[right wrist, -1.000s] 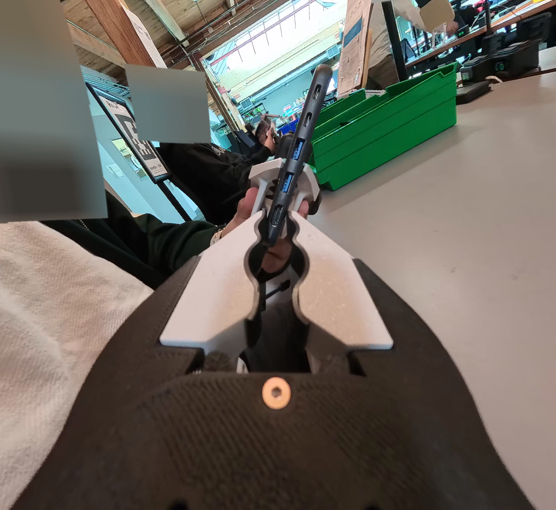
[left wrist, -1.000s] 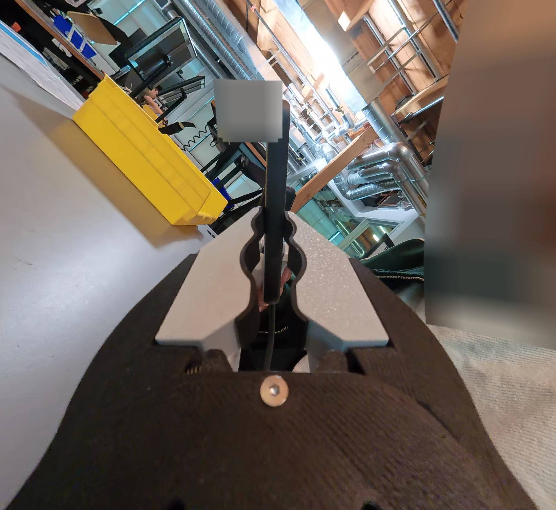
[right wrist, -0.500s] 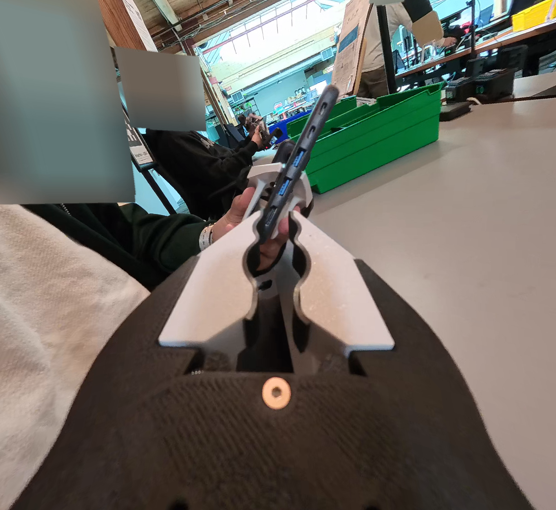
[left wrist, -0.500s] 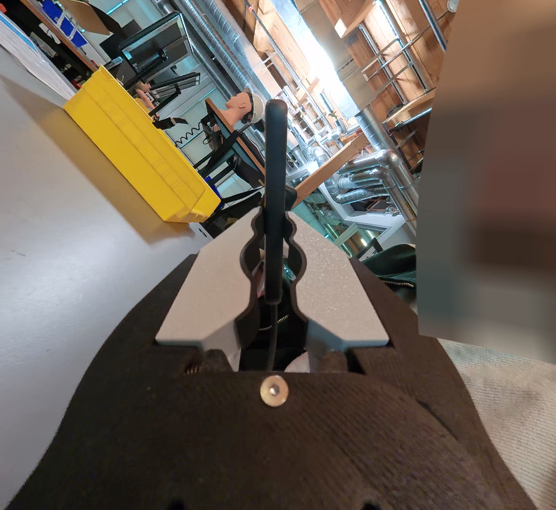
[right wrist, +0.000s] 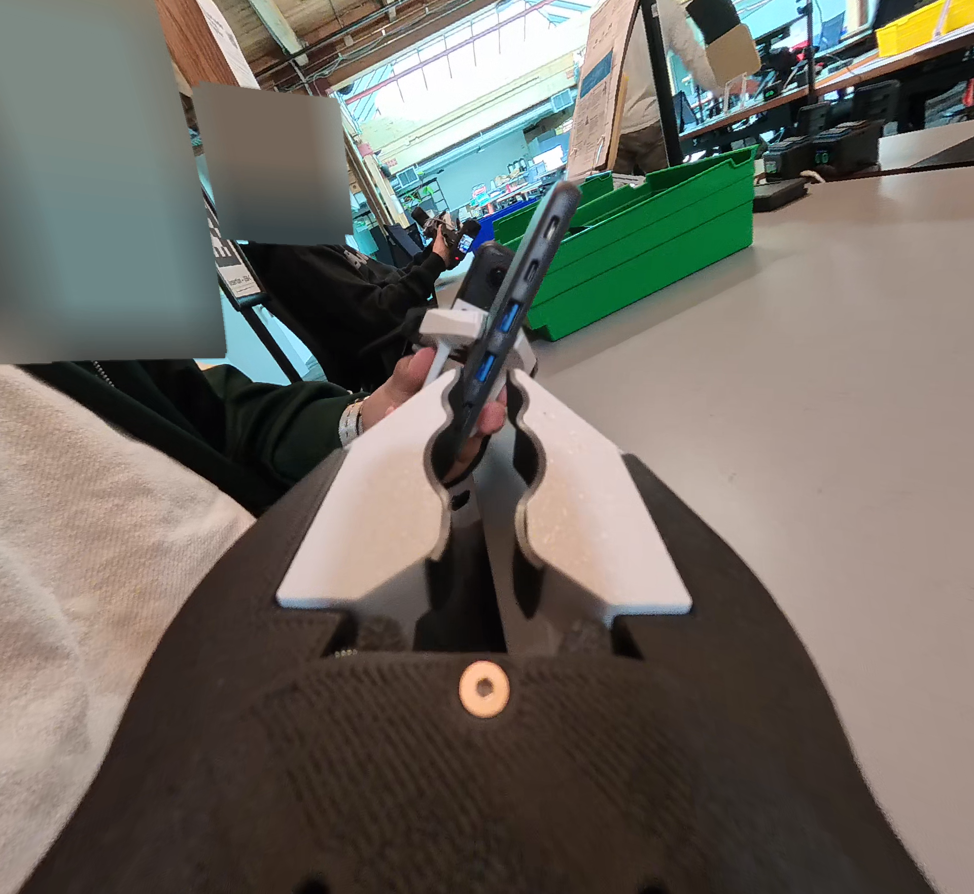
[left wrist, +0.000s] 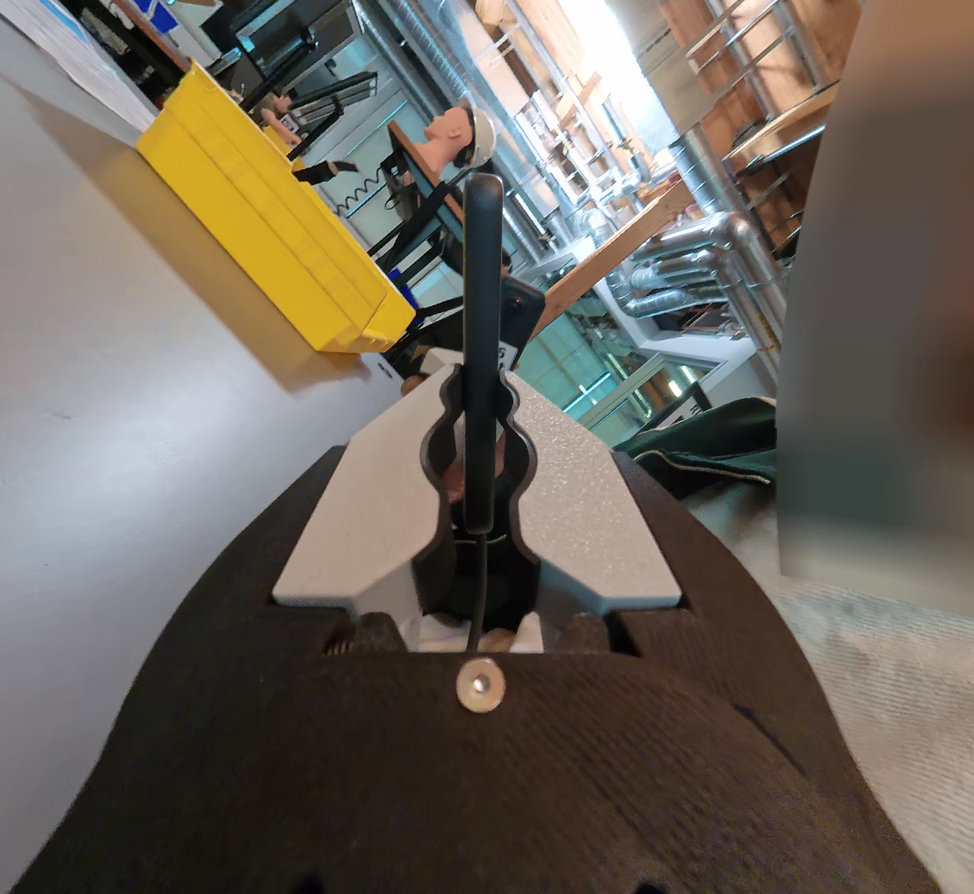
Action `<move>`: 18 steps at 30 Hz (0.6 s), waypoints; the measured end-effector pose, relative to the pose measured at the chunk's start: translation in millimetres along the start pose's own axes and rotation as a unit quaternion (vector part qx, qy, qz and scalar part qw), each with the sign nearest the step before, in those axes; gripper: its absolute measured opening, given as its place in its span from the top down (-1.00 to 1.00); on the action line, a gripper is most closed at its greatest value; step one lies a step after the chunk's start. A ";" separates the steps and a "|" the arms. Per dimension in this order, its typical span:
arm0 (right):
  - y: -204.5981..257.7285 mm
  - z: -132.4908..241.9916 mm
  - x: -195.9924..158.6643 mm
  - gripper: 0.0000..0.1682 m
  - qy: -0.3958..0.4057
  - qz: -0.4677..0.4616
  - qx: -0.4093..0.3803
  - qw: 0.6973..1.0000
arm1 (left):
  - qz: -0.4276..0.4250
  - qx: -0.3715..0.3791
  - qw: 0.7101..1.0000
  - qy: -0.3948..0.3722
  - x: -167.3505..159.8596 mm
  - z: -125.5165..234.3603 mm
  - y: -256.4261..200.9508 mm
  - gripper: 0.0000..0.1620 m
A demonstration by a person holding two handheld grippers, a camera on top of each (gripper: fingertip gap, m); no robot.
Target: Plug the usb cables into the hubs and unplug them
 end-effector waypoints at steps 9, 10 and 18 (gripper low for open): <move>-7.7 1.7 -1.3 0.70 -0.003 -0.039 -0.016 0.999 | -0.058 0.065 0.993 0.079 -12.0 -10.0 1.5 0.91; -7.2 0.9 -2.0 0.69 -0.001 -0.042 -0.014 0.999 | -0.067 0.073 0.991 0.090 -13.7 -11.1 1.7 0.91; -10.4 0.9 -5.2 0.81 0.016 -0.063 -0.016 0.998 | -0.081 0.086 0.986 0.121 -19.4 -14.7 2.7 0.90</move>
Point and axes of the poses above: each gripper's, where its closed fingertips meet, z back along the fingers, x out of its top, y = z × x across the jaws, the point moved 9 cm from there along z, back along the fingers, and after that the axes turned 4 degrees about z, right-handed, at the moved point
